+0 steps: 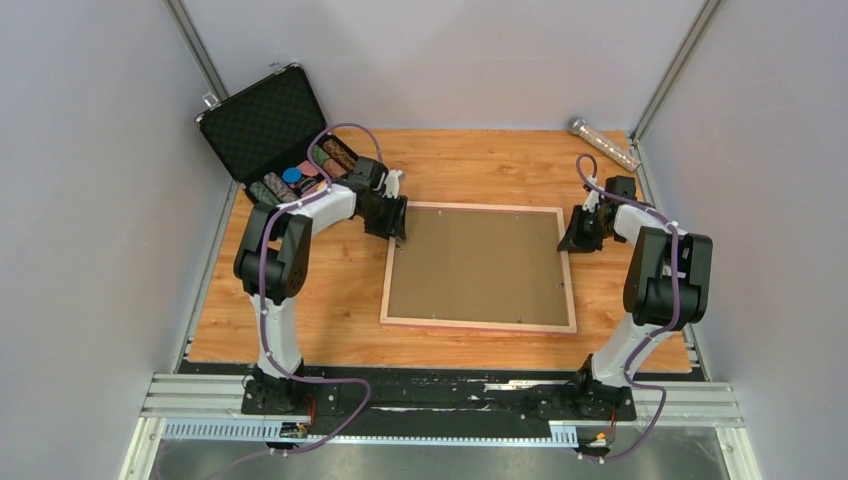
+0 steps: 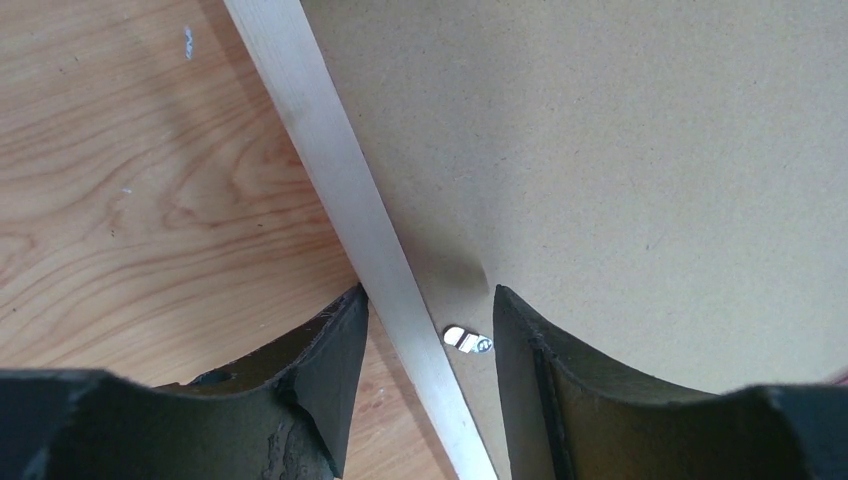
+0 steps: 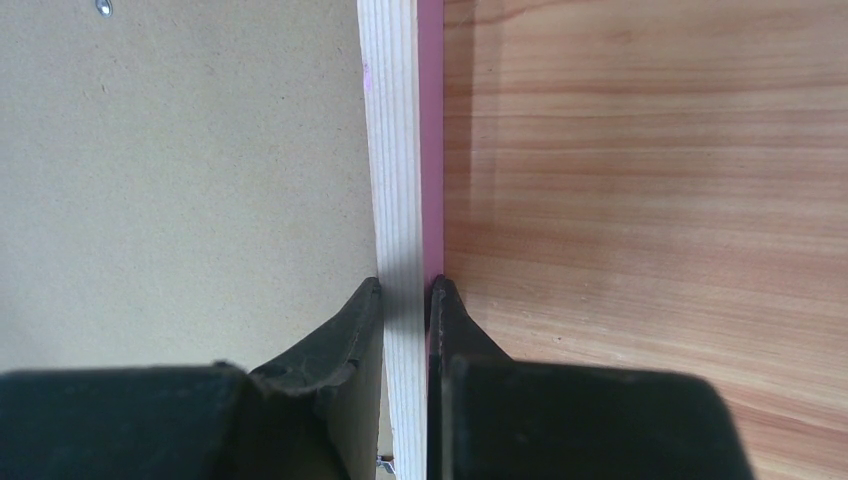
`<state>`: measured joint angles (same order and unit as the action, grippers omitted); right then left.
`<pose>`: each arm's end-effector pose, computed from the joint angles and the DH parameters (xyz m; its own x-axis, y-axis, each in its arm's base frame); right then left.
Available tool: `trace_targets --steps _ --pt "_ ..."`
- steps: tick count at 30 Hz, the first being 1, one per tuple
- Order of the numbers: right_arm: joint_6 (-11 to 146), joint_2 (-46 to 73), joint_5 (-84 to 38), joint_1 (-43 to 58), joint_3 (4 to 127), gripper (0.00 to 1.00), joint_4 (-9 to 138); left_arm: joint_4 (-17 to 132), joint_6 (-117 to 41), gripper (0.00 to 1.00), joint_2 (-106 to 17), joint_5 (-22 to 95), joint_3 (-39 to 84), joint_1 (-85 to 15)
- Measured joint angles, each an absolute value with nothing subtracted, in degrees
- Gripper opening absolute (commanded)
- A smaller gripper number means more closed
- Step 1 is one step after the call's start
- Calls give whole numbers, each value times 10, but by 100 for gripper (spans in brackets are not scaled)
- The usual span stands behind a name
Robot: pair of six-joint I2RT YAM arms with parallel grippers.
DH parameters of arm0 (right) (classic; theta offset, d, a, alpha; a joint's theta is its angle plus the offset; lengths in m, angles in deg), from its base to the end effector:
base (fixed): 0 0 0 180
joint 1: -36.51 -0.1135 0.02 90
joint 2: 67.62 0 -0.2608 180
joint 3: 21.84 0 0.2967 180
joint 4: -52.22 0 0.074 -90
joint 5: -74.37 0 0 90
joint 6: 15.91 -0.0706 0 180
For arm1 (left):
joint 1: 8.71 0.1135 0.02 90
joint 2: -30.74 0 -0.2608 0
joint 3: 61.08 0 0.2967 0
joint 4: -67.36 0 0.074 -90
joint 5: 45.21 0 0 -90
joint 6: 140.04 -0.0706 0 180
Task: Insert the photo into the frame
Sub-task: Install the photo frame at the center of the board.
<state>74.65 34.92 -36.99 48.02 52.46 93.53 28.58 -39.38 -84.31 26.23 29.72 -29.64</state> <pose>0.3842 -0.0520 0.0967 -0.9187 0.1778 -0.3527 0.0522 0.9398 0.3378 0.4262 -0.1870 0.1023 -0.9057 0.1586 -0.3932 0.3113 0.8784 -0.3627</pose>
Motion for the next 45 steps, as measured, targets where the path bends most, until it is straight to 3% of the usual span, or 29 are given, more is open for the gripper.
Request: trace_targets --steps 45 --pt "748 351 -378 486 525 0 935 327 -450 47 -798 308 231 -309"
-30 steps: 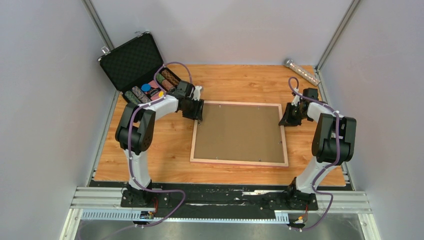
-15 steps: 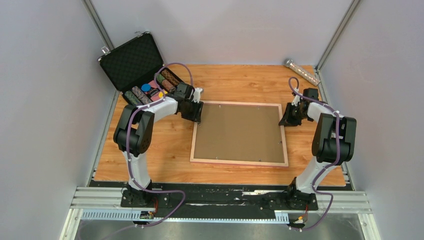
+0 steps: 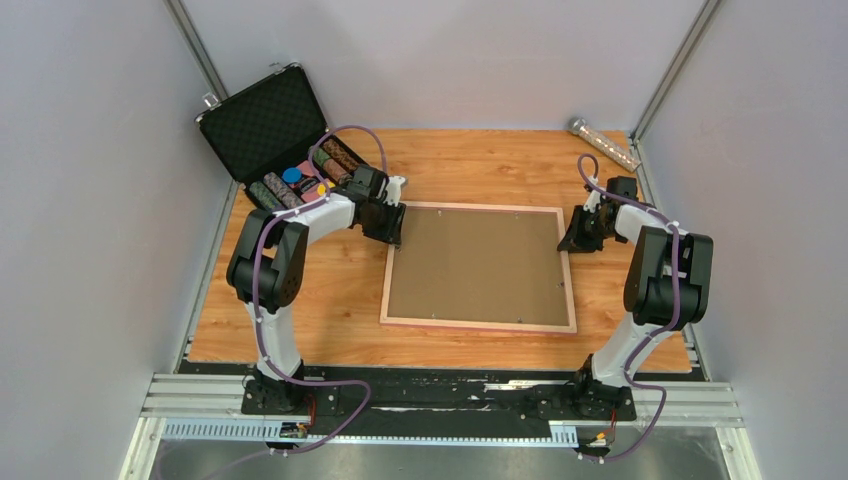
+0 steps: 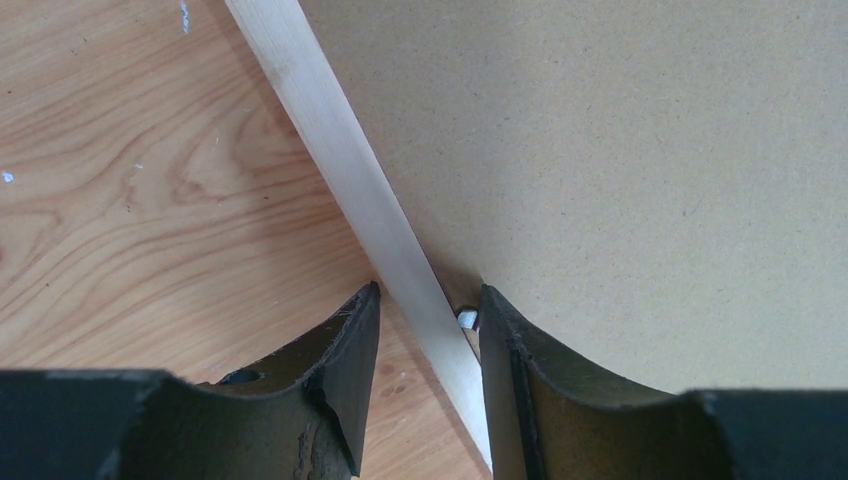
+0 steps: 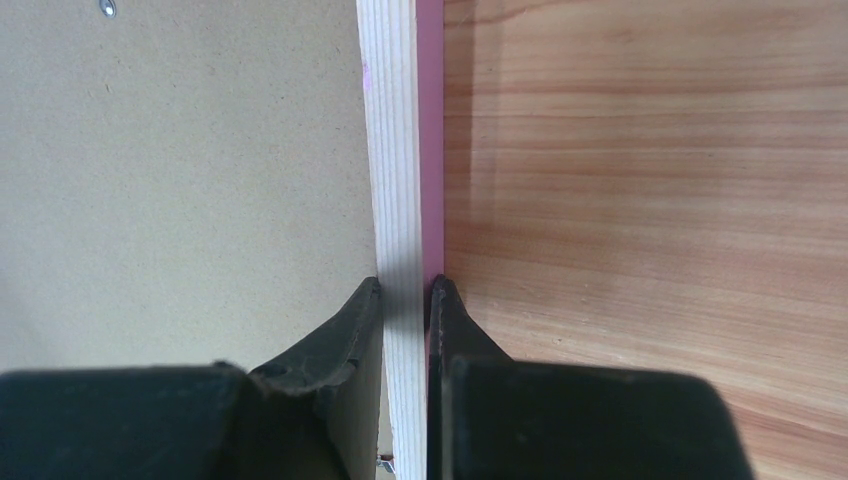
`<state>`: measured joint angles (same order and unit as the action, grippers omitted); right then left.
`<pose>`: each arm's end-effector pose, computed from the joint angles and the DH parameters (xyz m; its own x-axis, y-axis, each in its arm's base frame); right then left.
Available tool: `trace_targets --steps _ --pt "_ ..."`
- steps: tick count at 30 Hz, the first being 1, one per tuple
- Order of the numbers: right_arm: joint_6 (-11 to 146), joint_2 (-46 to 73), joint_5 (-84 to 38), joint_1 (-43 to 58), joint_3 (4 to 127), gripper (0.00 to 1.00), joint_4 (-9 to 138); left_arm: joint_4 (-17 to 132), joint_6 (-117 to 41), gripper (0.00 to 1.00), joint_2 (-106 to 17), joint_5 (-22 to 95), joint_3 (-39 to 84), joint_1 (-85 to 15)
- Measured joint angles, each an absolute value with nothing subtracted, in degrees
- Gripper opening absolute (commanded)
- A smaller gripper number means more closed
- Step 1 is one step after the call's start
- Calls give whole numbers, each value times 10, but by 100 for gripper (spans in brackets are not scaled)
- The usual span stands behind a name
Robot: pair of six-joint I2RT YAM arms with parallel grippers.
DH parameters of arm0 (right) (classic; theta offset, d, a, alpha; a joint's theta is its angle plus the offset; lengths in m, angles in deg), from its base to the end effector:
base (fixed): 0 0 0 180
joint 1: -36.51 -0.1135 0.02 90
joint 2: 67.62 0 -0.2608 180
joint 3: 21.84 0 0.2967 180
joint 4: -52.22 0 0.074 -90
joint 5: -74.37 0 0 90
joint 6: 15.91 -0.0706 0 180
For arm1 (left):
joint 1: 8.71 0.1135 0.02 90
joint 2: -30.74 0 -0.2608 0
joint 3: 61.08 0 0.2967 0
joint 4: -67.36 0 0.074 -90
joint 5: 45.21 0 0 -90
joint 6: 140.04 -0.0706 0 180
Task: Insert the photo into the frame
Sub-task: Install the photo frame at the center of the board.
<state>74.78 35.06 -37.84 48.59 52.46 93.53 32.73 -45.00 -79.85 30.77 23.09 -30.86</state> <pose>0.3837 -0.0548 0.0962 -0.9178 0.1850 -0.3513 0.0544 0.9351 0.3503 0.4070 -0.1842 0.1009 -0.8490 0.2536 -0.4636 0.4014 0.8801 -0.2537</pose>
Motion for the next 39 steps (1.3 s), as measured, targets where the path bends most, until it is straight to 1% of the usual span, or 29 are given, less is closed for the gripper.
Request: trace_targets --steps 14,39 --pt "748 352 -380 487 525 0 935 321 -468 43 -798 294 231 -311" --pt "748 353 -383 488 525 0 935 306 -507 42 -789 321 230 -326"
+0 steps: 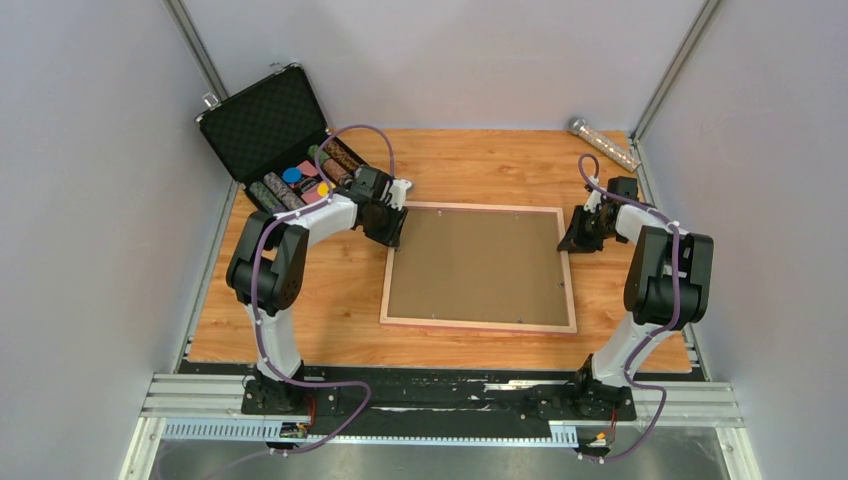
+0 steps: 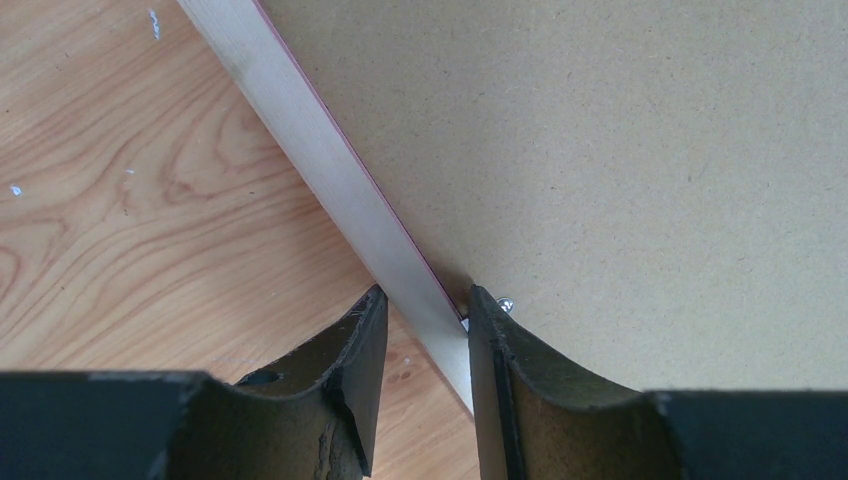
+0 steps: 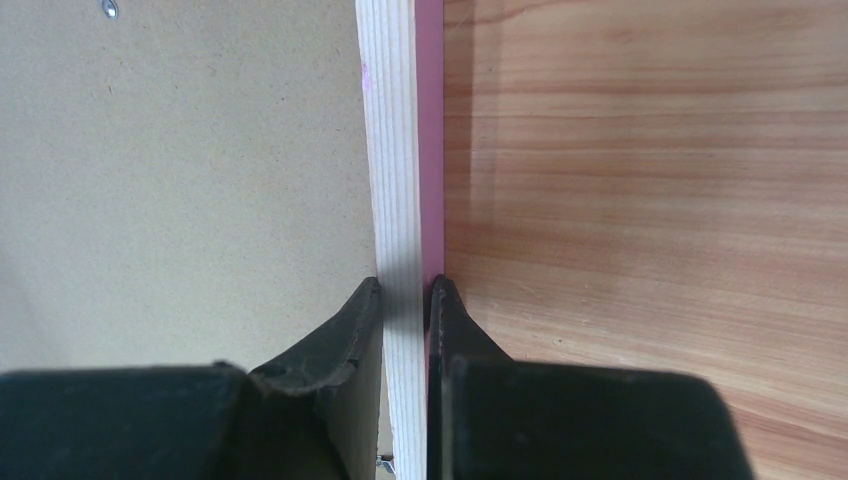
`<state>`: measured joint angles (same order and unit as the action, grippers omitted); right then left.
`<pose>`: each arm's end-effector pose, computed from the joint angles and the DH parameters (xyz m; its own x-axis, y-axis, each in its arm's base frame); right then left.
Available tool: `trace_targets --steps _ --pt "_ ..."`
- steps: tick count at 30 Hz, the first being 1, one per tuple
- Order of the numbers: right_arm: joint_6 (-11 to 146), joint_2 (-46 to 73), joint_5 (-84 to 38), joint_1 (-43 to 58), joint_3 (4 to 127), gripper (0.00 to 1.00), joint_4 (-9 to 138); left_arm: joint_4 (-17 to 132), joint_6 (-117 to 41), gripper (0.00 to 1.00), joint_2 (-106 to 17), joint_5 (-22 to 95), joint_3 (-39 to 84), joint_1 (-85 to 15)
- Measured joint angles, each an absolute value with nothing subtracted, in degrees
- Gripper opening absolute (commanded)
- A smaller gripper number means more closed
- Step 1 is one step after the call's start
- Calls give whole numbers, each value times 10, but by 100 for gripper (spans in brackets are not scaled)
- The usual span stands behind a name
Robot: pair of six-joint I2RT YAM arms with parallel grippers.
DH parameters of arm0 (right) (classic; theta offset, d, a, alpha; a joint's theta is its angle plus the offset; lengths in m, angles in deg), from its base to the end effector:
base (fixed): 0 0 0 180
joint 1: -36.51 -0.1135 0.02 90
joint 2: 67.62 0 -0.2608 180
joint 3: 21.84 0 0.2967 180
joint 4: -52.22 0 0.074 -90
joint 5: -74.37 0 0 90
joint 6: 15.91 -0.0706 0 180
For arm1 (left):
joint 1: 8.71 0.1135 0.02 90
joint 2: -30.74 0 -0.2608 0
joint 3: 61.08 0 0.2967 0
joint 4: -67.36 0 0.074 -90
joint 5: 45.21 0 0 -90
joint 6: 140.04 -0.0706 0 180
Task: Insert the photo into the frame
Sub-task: Install the photo frame at the center of the board.
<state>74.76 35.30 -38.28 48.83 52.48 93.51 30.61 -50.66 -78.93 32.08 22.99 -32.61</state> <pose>0.3836 -0.0559 0.0950 -0.9181 0.1895 -0.3480 0.0568 0.9322 0.3576 0.3975 -0.1931 0.1043 -0.8045 0.3681 -0.4662 0.4973 0.8466 -0.1899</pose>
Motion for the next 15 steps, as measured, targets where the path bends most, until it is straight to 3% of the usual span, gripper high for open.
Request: trace_targets --steps 15 --pt "748 355 -387 488 526 0 935 293 -515 42 -781 320 223 -329"
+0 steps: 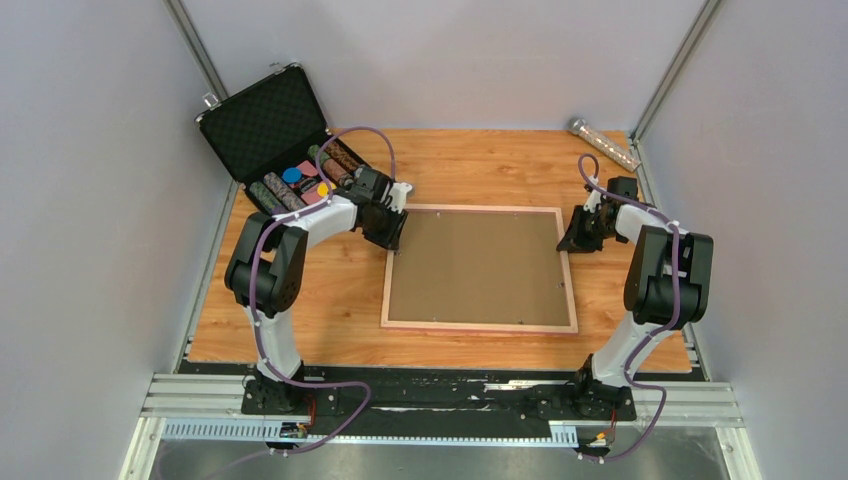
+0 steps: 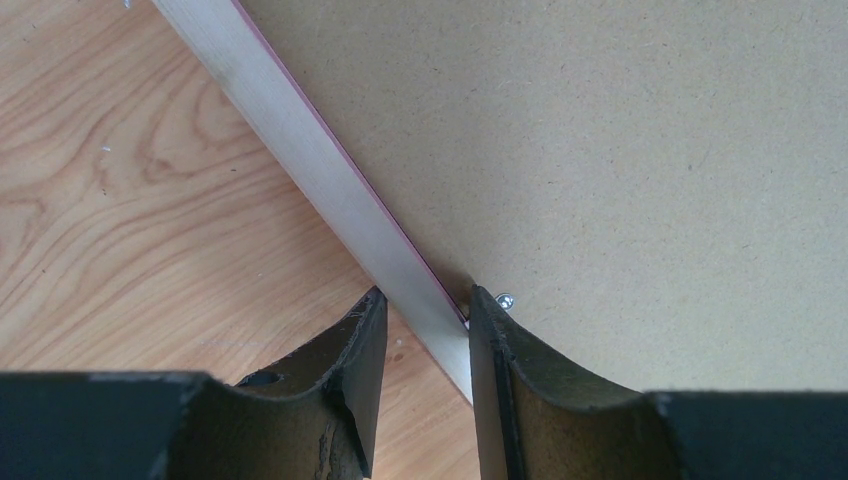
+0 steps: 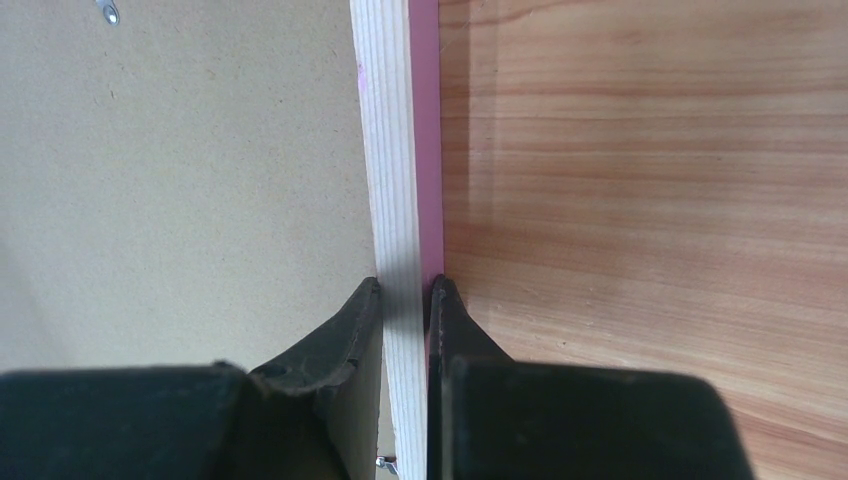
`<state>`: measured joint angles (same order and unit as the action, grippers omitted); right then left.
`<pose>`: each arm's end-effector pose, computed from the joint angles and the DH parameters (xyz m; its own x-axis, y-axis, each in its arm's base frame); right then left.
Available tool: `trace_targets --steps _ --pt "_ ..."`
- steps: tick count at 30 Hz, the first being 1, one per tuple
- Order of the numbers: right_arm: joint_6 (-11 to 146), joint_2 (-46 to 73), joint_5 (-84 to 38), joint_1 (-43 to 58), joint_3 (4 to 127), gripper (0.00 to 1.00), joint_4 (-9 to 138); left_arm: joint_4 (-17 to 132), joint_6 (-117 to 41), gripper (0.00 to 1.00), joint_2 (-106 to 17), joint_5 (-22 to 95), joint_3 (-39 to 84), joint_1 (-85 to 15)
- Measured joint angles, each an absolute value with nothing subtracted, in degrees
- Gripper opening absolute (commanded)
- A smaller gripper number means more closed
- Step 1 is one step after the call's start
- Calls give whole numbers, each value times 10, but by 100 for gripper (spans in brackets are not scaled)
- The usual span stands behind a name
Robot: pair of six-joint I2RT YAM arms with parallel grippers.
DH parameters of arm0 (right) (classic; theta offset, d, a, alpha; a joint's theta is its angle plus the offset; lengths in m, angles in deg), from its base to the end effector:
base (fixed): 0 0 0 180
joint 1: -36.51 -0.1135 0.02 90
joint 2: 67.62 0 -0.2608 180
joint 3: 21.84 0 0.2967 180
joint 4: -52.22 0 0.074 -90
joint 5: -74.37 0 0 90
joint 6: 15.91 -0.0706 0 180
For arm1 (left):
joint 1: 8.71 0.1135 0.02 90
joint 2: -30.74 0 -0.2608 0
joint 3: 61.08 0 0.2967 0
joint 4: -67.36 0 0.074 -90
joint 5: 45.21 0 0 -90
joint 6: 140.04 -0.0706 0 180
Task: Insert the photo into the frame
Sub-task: Install the photo frame at the center of the board.
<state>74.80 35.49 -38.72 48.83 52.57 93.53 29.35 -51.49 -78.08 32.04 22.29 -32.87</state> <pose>0.3839 -0.0555 0.0944 -0.9188 0.1890 -0.3464 0.0539 0.9297 0.3643 0.3913 -0.1926 0.1051 -0.8036 0.3875 -0.4517 0.5097 0.8400 -0.1861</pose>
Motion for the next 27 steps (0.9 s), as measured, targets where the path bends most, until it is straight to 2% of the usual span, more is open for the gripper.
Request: trace_targets --steps 14,27 --pt "748 356 -388 488 527 0 936 292 -519 47 -780 323 222 -329" --pt "748 358 -391 490 529 0 938 292 -521 46 -780 323 222 -329"
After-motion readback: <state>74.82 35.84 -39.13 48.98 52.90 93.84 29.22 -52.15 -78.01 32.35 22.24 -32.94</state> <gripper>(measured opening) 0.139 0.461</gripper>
